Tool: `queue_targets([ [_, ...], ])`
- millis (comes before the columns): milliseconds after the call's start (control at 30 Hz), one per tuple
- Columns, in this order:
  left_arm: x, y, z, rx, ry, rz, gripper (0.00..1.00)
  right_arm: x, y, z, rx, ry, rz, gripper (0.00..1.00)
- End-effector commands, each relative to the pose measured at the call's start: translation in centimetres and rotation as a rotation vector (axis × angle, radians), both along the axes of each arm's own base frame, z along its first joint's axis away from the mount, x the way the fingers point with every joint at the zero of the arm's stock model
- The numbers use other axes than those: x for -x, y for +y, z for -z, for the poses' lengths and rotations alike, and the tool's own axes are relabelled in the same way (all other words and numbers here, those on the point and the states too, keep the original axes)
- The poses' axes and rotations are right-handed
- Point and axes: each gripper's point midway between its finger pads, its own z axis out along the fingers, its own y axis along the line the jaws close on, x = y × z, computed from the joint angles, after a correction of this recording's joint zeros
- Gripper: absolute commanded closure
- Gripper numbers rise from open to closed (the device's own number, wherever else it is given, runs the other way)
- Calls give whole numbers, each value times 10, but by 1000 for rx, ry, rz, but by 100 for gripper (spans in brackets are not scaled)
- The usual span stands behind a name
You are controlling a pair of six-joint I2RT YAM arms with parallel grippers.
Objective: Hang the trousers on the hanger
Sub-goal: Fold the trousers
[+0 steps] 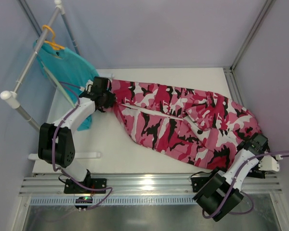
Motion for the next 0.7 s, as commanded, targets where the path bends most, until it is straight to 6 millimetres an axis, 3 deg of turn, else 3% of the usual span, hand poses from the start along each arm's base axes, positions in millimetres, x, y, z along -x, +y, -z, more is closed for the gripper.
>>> queue_targets([
  [0, -9, -9, -18, 22, -66, 22, 100, -4, -21, -10, 144, -97, 76, 16],
  [200, -13, -9, -20, 12, -68, 27, 100, -4, -32, -7, 147, -47, 94, 20],
  [300, -14, -5, -22, -8, -71, 14, 100, -2, -37, -10, 153, -17, 94, 61],
  [333, -14, -3, -26, -14, -79, 8, 100, 1, -36, -11, 148, 8, 92, 90],
  [367, -14, 2, -28, -34, -84, -11, 100, 1, -41, -23, 169, 19, 85, 96],
  [533, -31, 27, -55, -78, -132, -127, 100, 7, -62, -74, 260, 94, 84, 96],
  [567, -39, 32, -56, -71, -134, -149, 100, 3, -67, -91, 273, 83, 86, 96],
  [600, -45, 32, -58, -65, -135, -158, 100, 0, -70, -94, 263, 85, 88, 96],
  [633, -53, 32, -73, -49, -151, -172, 100, -4, -71, -98, 252, 78, 81, 96],
  [667, -61, 32, -67, -51, -129, -178, 100, -16, -75, -107, 249, 34, 63, 96],
])
